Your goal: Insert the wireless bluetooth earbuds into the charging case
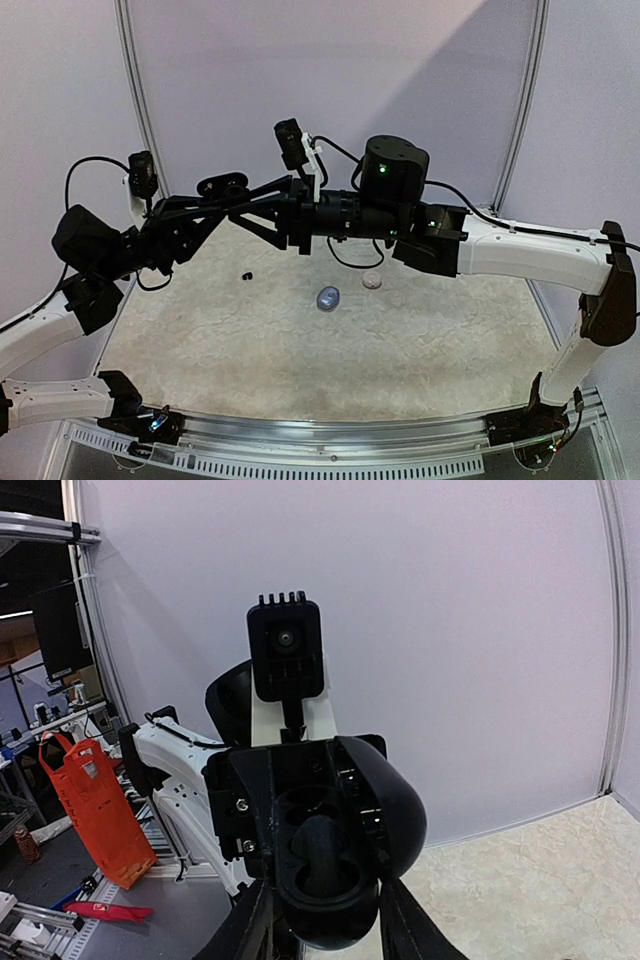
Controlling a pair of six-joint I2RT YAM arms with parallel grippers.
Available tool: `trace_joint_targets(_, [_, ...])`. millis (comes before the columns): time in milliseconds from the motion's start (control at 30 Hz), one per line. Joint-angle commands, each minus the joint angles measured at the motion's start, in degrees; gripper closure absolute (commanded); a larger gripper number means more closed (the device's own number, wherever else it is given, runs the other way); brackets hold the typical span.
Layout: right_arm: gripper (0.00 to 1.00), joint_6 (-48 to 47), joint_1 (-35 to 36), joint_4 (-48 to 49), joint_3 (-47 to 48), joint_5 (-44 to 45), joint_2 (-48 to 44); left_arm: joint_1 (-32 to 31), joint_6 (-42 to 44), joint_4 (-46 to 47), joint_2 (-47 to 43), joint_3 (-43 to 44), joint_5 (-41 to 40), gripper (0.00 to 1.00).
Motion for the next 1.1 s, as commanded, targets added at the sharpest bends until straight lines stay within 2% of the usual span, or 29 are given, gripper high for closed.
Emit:
trace_joint_targets(0, [0.65, -0.6, 0.3, 0.3, 0.6, 0.4, -0.6, -0.8, -0.1, 0.3, 0.1, -0.4, 0.0, 1.0])
trace_joint_targets(200, [0.76, -0.6, 0.3, 0.1, 0.9, -0.3, -0.4, -0.9, 0.4, 0.0, 0.2, -0.3, 0.2, 1.0])
trace_joint_targets(333, [0.78, -0.4, 0.3, 0.8, 0.7, -0.8, -0.3, -0.9, 0.2, -0.4, 0.2, -0.6, 0.4, 1.0])
trace_joint_targets(467, [0.84, -0.8, 0.3, 1.3, 0.5, -1.4, -0.4, -1.0, 0.4, -0.6, 0.1, -1.0, 0.4, 1.0])
trace_joint_targets(533, [0.81, -1.0, 0.3, 1.9, 0.1, -1.5, -0.5, -1.0, 0.4, -0.7, 0.2, -1.1, 0.5, 1.0])
trace_joint_targets(600, [0.68, -0.9, 0.3, 2.4, -0.1, -1.2, -0.7, -1.0, 0.5, -0.7, 0.2, -1.2, 0.6, 1.0])
trace_joint_targets(633, [0.65, -0.7, 0.3, 2.7, -0.1, -1.1, -0.7, -1.0, 0.6, -0.6, 0.2, -1.2, 0.7, 1.0])
trace_joint_targets(900, [0.69, -0.3, 0.4, 2.1, 0.8, -1.4, -0.1, -1.1, 1.3, -0.2, 0.0, -1.1, 0.1, 1.0])
trace_joint_targets(1067, [0.67, -0.4, 0.5, 0.3, 0.6, -0.9, -0.2, -1.1, 1.2, 0.2, 0.0, -0.7, -0.4, 1.0])
